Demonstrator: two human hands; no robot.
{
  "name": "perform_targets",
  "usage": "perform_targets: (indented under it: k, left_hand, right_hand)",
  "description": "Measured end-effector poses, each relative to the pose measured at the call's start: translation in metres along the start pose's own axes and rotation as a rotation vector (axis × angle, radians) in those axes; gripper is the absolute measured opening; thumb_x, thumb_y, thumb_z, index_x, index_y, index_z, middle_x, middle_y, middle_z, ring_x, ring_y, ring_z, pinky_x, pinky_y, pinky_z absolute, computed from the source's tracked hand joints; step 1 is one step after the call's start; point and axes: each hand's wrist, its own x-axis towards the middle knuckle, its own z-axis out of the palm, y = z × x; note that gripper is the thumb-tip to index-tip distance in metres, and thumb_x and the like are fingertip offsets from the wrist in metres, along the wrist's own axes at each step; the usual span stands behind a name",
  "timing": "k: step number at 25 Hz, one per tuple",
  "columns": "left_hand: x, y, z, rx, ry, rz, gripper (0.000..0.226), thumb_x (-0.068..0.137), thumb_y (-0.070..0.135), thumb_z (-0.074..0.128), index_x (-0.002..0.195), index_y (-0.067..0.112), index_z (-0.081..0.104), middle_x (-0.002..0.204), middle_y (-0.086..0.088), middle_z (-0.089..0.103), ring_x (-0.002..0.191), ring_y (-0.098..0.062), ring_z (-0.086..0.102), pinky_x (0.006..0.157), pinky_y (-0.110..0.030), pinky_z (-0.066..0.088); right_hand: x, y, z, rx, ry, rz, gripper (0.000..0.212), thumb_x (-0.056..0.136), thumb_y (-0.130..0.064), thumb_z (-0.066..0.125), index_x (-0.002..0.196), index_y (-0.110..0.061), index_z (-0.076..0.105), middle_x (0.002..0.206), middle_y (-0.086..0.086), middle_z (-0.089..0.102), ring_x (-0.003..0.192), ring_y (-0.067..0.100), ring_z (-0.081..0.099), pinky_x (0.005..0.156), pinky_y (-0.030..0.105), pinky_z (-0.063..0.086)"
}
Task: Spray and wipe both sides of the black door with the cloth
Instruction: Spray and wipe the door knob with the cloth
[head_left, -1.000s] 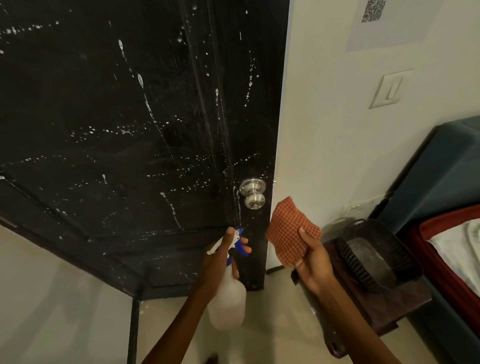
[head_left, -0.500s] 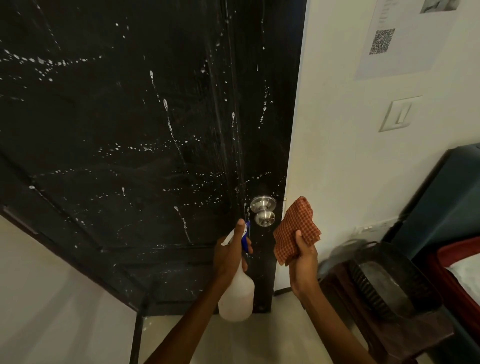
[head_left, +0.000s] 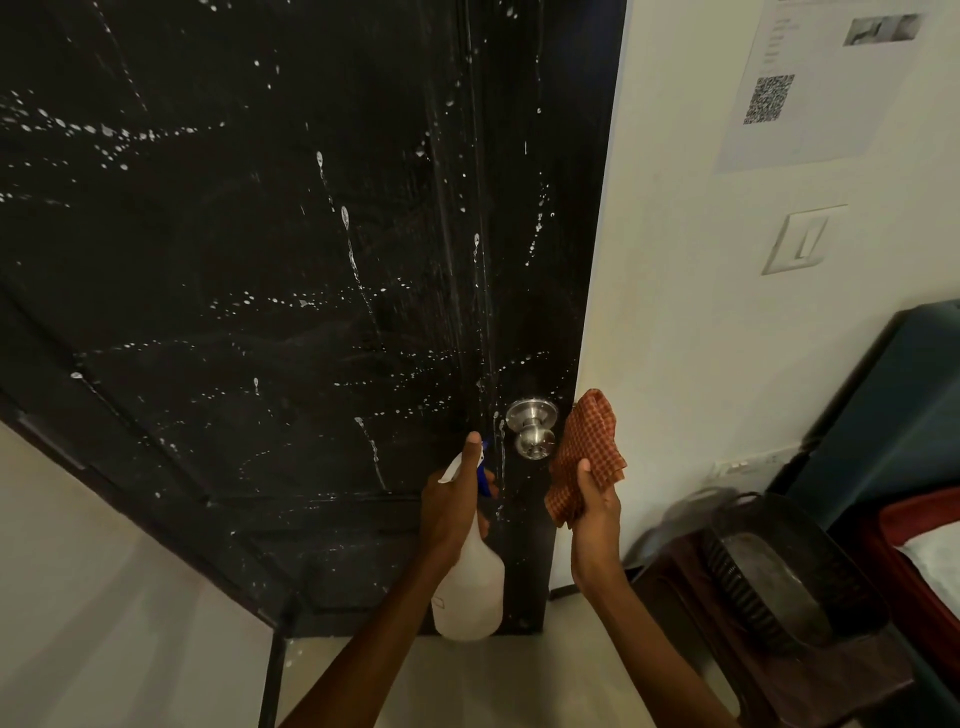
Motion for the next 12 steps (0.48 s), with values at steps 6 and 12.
perform_targets:
  k: [6, 12]
  left_hand:
    - [-0.010, -0.006, -0.004, -0.019, -0.062, -0.050, 0.053, 0.095, 0.057, 0.046, 0.096, 0.007, 0.063, 0.074, -0.007, 0.064, 0.057, -0.008, 0.060, 0.047, -0.013, 0.048]
    - [-0.020, -0.009, -0.001, 0.047, -0.097, -0.038, 0.050, 0.095, 0.060, 0.043, 0.088, 0.015, 0.065, 0.078, -0.009, 0.070, 0.059, -0.013, 0.062, 0.053, -0.026, 0.048]
  right_hand:
    - [-0.001, 0.002, 0.002, -0.027, 0.014, -0.006, 0.057, 0.106, -0.039, 0.041, 0.158, -0.021, 0.024, 0.141, -0.008, 0.044, 0.135, 0.018, 0.041, 0.115, 0.040, 0.035]
    - [-0.002, 0.007, -0.003, -0.035, 0.018, 0.000, 0.058, 0.106, -0.040, 0.043, 0.158, -0.022, 0.025, 0.148, -0.002, 0.046, 0.141, 0.026, 0.041, 0.120, 0.049, 0.034]
